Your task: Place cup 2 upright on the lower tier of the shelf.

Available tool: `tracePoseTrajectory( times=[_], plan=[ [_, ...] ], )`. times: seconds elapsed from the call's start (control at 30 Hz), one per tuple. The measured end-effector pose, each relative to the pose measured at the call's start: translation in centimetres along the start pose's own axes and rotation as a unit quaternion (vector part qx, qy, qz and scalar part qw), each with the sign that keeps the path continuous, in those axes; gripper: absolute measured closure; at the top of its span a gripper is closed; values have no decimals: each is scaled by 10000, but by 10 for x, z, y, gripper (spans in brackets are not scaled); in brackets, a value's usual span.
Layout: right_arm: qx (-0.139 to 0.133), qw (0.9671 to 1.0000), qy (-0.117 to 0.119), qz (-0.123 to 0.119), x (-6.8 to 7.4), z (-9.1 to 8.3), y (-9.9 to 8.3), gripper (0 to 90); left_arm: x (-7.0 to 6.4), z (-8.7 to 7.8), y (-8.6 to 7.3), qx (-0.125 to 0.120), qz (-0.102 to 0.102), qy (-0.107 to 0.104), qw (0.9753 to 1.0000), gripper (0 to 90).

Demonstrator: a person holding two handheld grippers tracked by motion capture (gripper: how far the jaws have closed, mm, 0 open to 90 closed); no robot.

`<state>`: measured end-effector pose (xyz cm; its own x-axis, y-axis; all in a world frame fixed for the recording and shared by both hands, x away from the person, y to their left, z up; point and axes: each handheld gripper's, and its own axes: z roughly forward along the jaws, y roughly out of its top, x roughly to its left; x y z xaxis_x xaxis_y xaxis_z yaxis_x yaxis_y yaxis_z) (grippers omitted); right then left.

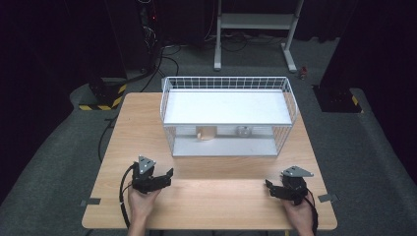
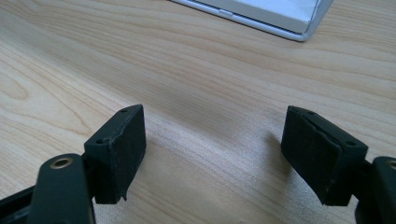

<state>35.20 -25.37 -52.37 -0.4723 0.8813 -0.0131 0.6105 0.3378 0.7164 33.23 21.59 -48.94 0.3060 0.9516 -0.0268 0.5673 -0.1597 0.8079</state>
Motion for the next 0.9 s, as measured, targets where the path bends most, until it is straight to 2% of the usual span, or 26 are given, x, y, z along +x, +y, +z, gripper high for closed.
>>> tracePoseTrajectory(
  times=[0.4,0.63,0.73,0.9],
  plan=[
    [-3,10000,-5,-10,0,0,0,223,1,10,-14,235,-89,31,9997,146],
    [0,10000,3,-1,0,0,0,223,2,19,-18,402,-15,120,9991,145],
    [-4,10000,-2,-18,0,0,0,223,2,22,-20,436,-89,150,9989,145],
    [-3,10000,-4,-11,0,0,0,223,5,27,-21,530,-93,213,9983,144]
  ],
)
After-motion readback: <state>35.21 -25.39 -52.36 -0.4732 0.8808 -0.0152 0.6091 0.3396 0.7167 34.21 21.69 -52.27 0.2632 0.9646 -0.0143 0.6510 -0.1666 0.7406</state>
